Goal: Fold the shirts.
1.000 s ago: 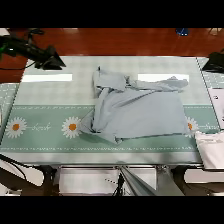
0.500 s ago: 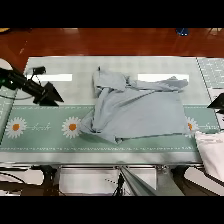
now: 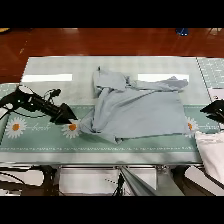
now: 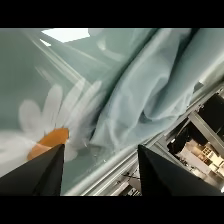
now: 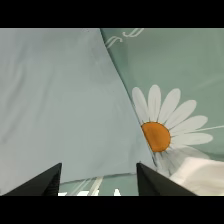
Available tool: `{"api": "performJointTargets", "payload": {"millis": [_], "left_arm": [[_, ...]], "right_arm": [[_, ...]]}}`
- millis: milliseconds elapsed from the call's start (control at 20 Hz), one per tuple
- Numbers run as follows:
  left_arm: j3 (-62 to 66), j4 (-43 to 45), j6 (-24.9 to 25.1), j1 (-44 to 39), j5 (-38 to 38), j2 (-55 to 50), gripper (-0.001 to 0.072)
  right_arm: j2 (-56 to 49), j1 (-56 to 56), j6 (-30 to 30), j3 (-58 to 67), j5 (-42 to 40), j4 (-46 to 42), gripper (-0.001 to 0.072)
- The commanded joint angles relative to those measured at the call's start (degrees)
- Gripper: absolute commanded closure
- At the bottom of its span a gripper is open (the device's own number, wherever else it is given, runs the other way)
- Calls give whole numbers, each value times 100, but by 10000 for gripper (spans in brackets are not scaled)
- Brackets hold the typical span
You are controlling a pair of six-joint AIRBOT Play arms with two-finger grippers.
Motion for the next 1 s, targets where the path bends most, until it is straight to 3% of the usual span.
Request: {"api": "performJointTargets", "payload": {"millis": [0, 100, 150, 250, 300, 450, 600, 700, 950], "left_arm": [[-98, -422, 240, -459, 330, -254, 169], [-98, -844, 459, -734, 339, -334, 215], [-98, -894, 483, -861, 358, -343, 312], [-98, -890, 483, -1029, 363, -343, 592], [-98, -892, 487, -1045, 356, -343, 682], [-90, -896, 487, -931, 348, -284, 682], [-79, -927, 645, -723, 315, -109, 683], [-79, -955, 675, -643, 293, 2, 682], [-79, -957, 883, -632, 212, 83, 682]], "right_arm": [[11, -24, -52, -46, 22, 133, 171], [11, -24, -50, -46, 79, 136, 171], [11, -24, -50, -46, 81, 136, 171], [11, -24, -52, -46, 52, 118, 170], [11, -26, -57, -46, 22, 72, 170], [4, -55, -74, -101, -103, -455, 176], [4, -413, -144, -562, -280, -415, 180], [4, -656, -155, -975, -525, -282, 117], [-199, -726, -42, -1709, -1134, 87, 122]]}}
